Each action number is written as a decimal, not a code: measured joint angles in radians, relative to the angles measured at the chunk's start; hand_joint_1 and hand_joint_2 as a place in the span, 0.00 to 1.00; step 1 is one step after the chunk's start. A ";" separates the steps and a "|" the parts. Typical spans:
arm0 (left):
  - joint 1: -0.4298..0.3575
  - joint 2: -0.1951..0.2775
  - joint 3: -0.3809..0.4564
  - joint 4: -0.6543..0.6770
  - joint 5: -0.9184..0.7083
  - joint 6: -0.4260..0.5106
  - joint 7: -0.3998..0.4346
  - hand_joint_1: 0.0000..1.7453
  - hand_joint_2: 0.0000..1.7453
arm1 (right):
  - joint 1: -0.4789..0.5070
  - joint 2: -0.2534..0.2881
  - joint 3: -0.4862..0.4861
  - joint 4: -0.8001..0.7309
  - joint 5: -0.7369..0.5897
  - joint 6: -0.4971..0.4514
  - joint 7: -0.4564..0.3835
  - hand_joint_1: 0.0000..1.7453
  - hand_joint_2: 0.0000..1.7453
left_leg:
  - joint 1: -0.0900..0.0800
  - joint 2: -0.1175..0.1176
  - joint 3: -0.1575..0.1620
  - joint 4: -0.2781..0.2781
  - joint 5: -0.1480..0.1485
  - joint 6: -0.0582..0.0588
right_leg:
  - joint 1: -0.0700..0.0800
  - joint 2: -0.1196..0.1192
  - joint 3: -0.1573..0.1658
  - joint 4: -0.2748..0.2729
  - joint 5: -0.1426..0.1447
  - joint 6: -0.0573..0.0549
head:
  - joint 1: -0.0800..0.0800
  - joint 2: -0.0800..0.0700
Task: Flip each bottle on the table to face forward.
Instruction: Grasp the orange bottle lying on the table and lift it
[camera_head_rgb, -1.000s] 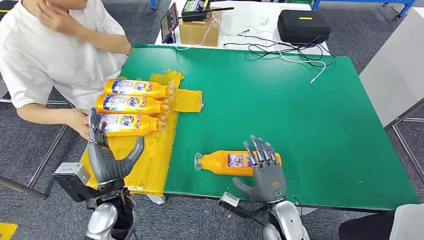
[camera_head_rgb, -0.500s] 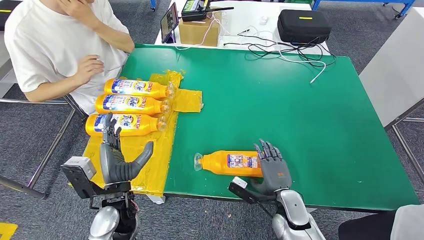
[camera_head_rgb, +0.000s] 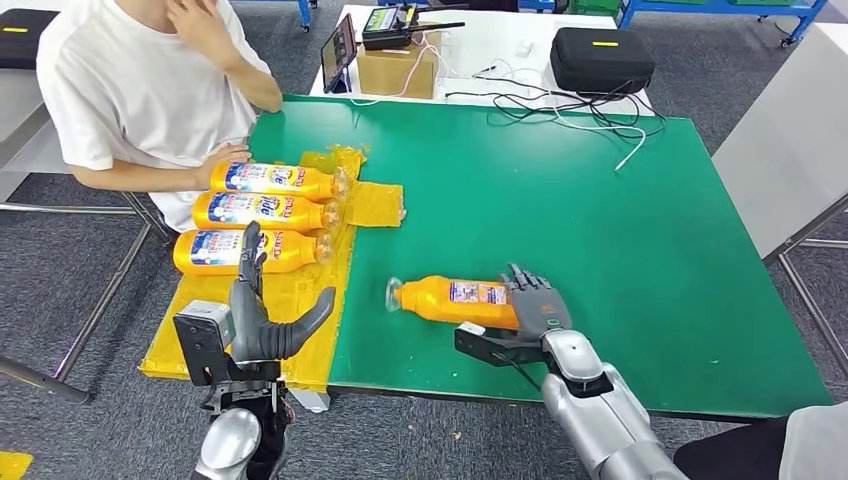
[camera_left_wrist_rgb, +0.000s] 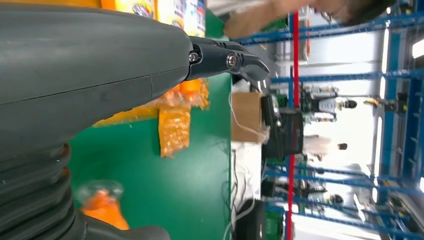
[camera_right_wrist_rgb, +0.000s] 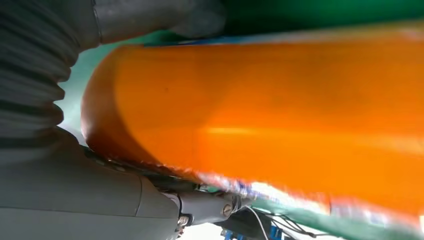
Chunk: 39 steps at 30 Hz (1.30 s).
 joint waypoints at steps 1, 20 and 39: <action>-0.001 0.000 0.000 0.004 -0.002 0.000 0.001 0.00 1.00 | -0.010 -0.003 0.007 0.013 -0.001 0.003 0.001 1.00 1.00 | 0.000 -0.001 0.000 0.000 0.000 0.000 | 0.000 0.000 0.001 0.000 0.000 0.000 | 0.000 0.000; -0.025 0.004 -0.029 0.069 0.040 -0.014 -0.009 0.00 1.00 | 0.011 -0.005 0.042 0.017 -0.435 -0.098 -0.328 1.00 1.00 | 0.000 0.000 0.003 0.000 0.000 0.000 | 0.001 0.000 0.014 0.000 0.002 0.000 | 0.000 0.000; 0.035 0.043 -0.202 -0.021 0.225 -0.094 -0.177 0.00 1.00 | 0.334 0.221 -0.083 -0.480 -0.870 -0.490 -0.678 1.00 1.00 | 0.000 -0.004 -0.013 0.000 0.001 -0.001 | 0.000 -0.002 0.000 0.002 0.001 0.000 | 0.000 0.000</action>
